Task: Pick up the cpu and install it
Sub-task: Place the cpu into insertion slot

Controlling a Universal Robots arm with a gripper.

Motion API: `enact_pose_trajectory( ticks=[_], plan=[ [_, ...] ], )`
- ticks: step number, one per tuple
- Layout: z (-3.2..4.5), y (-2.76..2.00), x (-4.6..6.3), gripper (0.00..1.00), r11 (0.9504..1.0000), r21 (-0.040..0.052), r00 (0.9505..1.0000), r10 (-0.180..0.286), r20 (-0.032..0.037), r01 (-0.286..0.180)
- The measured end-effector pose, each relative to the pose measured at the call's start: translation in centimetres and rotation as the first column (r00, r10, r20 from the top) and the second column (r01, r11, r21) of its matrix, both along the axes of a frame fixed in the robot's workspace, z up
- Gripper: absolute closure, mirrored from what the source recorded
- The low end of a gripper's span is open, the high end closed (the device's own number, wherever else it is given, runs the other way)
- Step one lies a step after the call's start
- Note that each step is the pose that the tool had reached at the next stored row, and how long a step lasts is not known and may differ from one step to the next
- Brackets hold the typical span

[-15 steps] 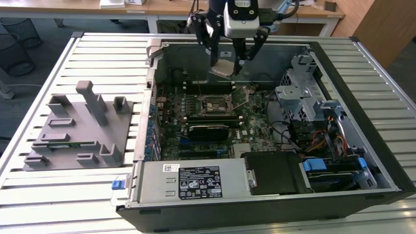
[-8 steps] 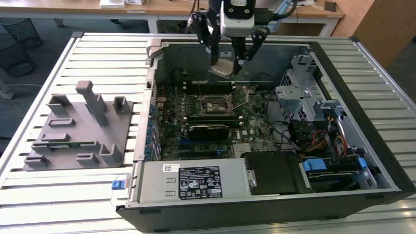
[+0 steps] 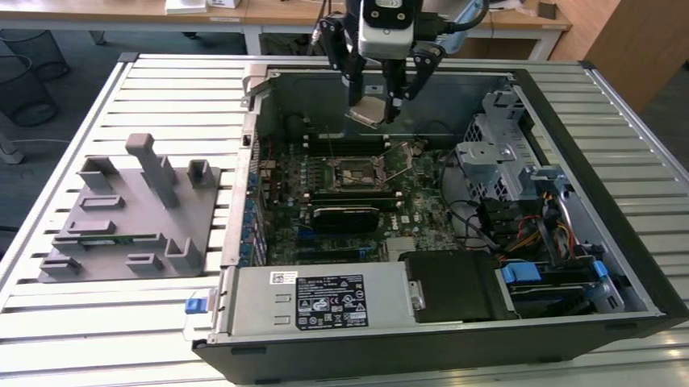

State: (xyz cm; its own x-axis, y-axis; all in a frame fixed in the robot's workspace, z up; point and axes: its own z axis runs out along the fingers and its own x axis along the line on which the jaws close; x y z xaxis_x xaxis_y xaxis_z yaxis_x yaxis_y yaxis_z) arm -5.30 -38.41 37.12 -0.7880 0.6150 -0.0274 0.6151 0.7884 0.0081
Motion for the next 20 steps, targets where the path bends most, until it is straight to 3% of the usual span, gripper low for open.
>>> enact_pose_trajectory(
  ticks=[10, 20],
  plan=[
    [-0.03, 0.35, 0.00, 0.47, 0.9970, -0.0020, 0.9970, -0.077, 0.0002, 0.077],
    [-0.06, 0.76, 0.00, 0.47, 0.9884, -0.0049, 0.9884, -0.152, 0.0006, 0.152]
  ],
)
